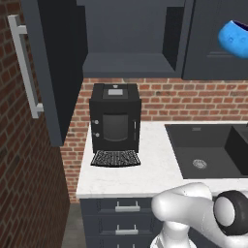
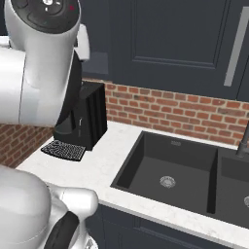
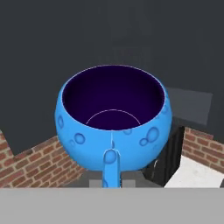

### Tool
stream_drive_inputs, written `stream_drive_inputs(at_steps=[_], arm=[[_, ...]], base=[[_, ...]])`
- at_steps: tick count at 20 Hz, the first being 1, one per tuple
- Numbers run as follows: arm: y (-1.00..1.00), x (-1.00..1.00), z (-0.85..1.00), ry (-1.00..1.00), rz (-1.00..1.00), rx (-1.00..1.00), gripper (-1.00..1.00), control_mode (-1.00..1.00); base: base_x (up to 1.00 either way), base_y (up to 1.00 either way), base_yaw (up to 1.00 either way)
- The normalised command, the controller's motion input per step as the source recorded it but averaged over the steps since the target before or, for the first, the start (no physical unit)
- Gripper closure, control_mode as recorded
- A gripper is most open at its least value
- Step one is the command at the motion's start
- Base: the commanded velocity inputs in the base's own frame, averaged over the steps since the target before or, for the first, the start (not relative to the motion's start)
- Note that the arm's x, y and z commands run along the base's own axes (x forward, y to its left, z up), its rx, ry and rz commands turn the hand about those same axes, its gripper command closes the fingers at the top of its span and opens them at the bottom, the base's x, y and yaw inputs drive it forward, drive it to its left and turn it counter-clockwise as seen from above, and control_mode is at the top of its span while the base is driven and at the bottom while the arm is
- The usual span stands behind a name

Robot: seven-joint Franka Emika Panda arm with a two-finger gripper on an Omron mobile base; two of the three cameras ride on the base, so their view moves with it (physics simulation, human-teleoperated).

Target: Gather all objects into one cabinet and sort the glasses and bowls to opposite sides.

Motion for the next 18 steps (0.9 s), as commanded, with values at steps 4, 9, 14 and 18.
stream_drive_inputs(at_steps=[4, 9, 14, 18], arm=[[0.0, -1.0, 0.0, 0.04, 0.0, -0.23, 1.0, -1.0], [0.04, -0.66, 0.08, 0.07, 0.01, -0.2, 1.0, -1.0], [0.01, 0.0, 0.01, 0.0, 0.03, -0.03, 1.0, -1.0], [0.0, 0.0, 0.0, 0.0, 0.0, 0.0, 1.0, -1.0]], base=[[0.0, 0.0, 0.0], [0.0, 0.0, 0.0], [0.0, 0.0, 0.0], [0.0, 0.0, 0.0]])
